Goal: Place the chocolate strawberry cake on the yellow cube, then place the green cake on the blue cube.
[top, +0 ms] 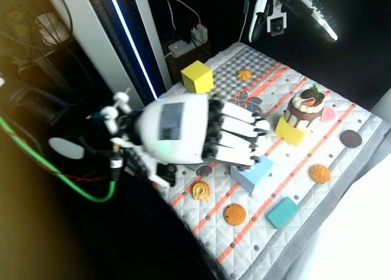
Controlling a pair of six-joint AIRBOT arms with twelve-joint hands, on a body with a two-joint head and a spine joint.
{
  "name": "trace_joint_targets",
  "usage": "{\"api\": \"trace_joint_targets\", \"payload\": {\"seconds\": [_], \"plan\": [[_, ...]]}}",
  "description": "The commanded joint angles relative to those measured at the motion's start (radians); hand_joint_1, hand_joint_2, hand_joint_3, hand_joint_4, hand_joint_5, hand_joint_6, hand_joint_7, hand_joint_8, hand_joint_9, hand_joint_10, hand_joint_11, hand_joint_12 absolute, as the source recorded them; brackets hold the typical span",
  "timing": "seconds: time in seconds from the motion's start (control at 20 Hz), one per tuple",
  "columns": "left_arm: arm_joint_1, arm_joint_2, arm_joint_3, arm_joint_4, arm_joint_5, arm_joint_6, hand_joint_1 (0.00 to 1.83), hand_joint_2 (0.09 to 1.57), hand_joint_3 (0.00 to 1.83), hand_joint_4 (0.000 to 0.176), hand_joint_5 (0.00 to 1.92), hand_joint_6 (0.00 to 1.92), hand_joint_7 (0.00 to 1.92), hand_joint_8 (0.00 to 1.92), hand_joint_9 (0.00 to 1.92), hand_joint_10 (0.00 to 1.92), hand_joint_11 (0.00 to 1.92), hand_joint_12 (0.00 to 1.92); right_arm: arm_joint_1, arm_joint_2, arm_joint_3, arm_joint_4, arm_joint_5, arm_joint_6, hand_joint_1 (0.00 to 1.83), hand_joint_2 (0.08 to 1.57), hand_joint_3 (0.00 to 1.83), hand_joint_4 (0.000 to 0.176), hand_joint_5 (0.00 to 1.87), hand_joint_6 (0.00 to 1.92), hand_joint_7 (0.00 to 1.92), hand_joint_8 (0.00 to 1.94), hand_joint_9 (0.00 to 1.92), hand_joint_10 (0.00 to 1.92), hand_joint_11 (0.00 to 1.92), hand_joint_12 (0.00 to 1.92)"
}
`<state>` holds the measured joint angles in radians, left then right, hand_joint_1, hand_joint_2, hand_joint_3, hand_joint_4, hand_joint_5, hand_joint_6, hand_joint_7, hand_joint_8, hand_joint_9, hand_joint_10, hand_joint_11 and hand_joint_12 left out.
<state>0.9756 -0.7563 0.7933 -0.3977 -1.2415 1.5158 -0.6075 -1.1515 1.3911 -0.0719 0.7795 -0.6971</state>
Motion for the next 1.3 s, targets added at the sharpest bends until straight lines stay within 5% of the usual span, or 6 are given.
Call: {"api": "trace_joint_targets", "payload": {"seconds": [0.0,0.45,0.75,0.85,1.1,1.25], "plan": [[-0.006,0.008,0.000,0.015,-0.134,-0.008,0.88,0.78,0.00,0.167,0.00,0.00,0.00,0.00,0.00,0.00,0.00,0.00,0.016,-0.005,0.011,0.023,0.071,0.000,1.38,1.09,0.00,0.000,0.91,1.10,1.08,0.76,0.99,1.05,0.71,1.12],[0.001,0.008,-0.005,0.014,-0.152,-0.011,0.84,0.80,0.01,0.170,0.00,0.00,0.00,0.00,0.00,0.00,0.00,0.00,0.019,-0.038,0.051,0.031,-0.008,-0.001,1.38,1.08,0.00,0.000,0.99,0.97,1.10,0.67,0.97,1.17,0.84,1.22],[0.014,0.008,-0.006,0.006,-0.166,-0.025,0.86,0.81,0.01,0.176,0.00,0.00,0.00,0.00,0.00,0.00,0.00,0.00,0.018,-0.038,0.040,0.035,-0.008,-0.001,1.24,1.14,0.00,0.000,0.91,0.98,0.94,1.13,0.76,1.01,0.61,1.40],[0.018,0.007,-0.006,0.005,-0.172,-0.030,0.88,0.82,0.02,0.176,0.00,0.00,0.00,0.00,0.00,0.00,0.00,0.00,0.014,-0.038,0.033,0.044,-0.008,-0.001,1.06,1.05,0.00,0.005,0.74,0.10,0.69,0.29,0.60,0.60,0.46,1.33],[0.028,0.008,-0.009,0.005,-0.189,-0.033,0.84,0.84,0.02,0.145,0.00,0.00,0.00,0.00,0.00,0.00,0.00,0.00,-0.026,-0.029,0.019,0.078,0.011,-0.001,0.94,1.00,0.00,0.118,0.25,0.00,0.52,0.00,0.58,0.04,0.22,1.06],[0.030,0.009,-0.011,0.005,-0.194,-0.033,0.84,0.84,0.02,0.157,0.00,0.00,0.00,0.00,0.00,0.00,0.00,0.00,-0.046,-0.023,0.015,0.095,0.020,-0.001,0.84,0.99,0.00,0.130,0.22,0.00,0.53,0.00,0.58,0.03,0.25,1.07]]}}
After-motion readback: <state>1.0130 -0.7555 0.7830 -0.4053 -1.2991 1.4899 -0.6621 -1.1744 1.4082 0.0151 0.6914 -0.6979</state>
